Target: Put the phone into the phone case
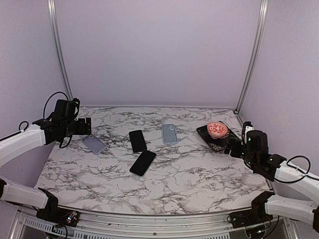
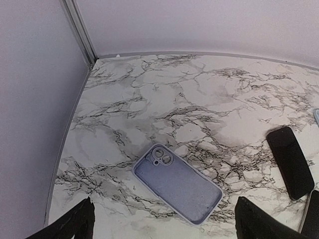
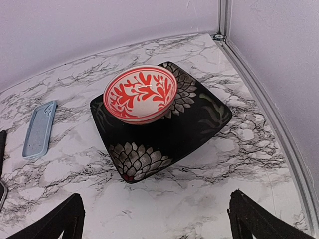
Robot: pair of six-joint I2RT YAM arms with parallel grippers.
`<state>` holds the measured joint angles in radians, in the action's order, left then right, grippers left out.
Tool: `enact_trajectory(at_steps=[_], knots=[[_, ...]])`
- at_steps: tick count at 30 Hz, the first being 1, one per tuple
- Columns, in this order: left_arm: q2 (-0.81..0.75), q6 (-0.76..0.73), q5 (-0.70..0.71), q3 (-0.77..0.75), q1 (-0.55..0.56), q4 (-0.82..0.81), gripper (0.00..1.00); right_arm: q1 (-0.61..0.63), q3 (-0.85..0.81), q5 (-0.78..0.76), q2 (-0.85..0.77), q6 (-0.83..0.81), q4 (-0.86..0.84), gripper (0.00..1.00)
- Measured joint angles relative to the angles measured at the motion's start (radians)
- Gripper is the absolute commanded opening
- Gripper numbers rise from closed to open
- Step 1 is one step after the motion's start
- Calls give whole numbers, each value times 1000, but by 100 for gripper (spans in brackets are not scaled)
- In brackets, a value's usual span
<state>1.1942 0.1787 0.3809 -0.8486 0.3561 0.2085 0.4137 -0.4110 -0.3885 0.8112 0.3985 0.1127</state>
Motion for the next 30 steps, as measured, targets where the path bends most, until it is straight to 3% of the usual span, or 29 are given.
enact_trajectory(at_steps=[4,9,12,16,19,24,30], knots=[[4,-3,-26,0,-1,3,99,0,-4,34,-12,-8,-18,98],[4,-18,-11,6,-1,2,99,0,-48,233,-9,16,-143,82],[4,-26,-13,16,-1,4,99,20,-150,322,91,47,-190,79],[1,-27,-50,16,3,7,99,186,-427,266,363,17,-151,69],[-9,-19,-105,13,38,26,97,283,-649,212,585,-23,-56,52],[-59,50,-143,-1,214,68,92,315,-990,124,987,-57,125,50],[-48,151,-126,17,394,68,91,280,-1173,107,1318,-82,273,47]])
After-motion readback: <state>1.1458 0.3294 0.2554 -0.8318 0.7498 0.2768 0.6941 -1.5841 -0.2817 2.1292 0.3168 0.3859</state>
